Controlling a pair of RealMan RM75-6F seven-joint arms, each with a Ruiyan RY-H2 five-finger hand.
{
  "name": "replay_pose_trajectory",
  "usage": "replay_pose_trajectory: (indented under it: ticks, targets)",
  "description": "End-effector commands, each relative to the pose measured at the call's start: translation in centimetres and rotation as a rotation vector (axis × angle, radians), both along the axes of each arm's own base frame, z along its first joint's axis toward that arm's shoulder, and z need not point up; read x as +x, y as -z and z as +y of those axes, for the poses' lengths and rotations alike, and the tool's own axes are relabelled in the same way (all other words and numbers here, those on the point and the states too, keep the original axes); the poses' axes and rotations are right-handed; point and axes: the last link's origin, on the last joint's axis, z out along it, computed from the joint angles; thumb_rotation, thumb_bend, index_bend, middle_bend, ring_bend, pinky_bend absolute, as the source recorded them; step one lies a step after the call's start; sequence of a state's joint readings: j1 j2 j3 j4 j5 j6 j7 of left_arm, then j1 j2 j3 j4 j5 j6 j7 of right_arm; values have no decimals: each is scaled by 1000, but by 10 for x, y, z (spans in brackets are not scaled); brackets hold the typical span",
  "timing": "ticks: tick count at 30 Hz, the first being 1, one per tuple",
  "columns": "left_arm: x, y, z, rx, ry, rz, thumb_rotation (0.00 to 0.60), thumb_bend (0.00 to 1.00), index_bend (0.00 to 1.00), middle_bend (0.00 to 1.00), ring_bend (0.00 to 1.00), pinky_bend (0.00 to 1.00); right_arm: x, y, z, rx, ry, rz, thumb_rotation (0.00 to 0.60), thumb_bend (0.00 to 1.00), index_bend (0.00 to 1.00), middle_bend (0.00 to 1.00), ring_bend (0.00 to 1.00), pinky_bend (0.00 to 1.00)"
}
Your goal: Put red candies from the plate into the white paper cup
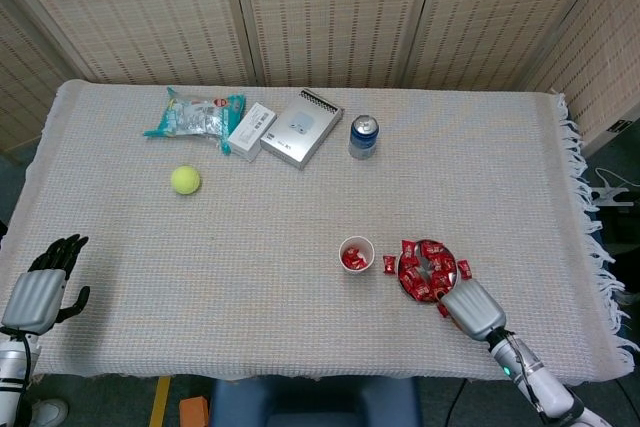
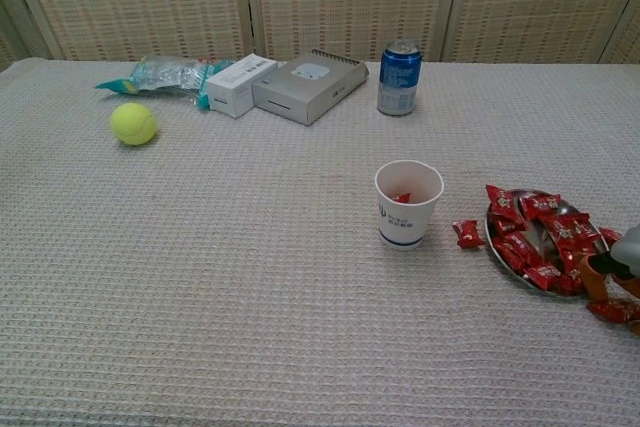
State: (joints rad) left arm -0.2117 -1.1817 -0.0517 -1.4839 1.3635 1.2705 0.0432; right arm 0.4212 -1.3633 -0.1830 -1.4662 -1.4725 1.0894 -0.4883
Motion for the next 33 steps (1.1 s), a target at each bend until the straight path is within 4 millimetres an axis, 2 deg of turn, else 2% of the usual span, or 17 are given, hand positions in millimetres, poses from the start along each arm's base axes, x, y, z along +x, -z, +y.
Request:
replay_pose_trajectory:
  ticks: [1,7,13,16,21,25,26,27,28,33]
  targets:
    - [0,0,0,1,0,1,600,448,0,0,0,180,0,1,0,-4,-4,-3,600,244,493,757,749,1000]
    - [0,0,0,3,1,1,600,447,0,0,0,180,2,-2,-1,-28,-6,-20,600,243,577,757,754,1000]
    - [0,0,0,2,1,2,600,448,0,0,0,180,9,-10,-4,-52,-9,-70,600,243,599,757,757,1000]
    - [0,1,0,0,0,4,600,447,0,0,0,180,26,-16,-12,-77,-28,-144,600,244,588,757,758,1000]
    - [1,3,0,-5,-2,10,600,449,0,0,0,181,74,-25,-40,-90,-48,-286,600,243,580,757,761,1000]
    - [1,3,0,-3,-2,9,600,448,0,0,0,181,86,-27,-47,-92,-48,-309,600,243,579,757,763,1000]
    - [0,2,1,1,-3,8,600,447,0,0,0,181,100,-28,-54,-96,-63,-341,600,243,579,757,764,1000]
    - [0,1,1,4,-5,6,600,447,0,0,0,181,118,-25,-65,-92,-80,-360,600,243,578,757,766,1000]
    - [0,1,1,3,-6,4,600,447,0,0,0,181,127,-21,-72,-87,-74,-354,600,243,578,757,766,1000]
    - [-1,-1,1,4,-8,-1,600,448,0,0,0,181,153,-6,-89,-80,-67,-330,600,244,571,757,769,1000]
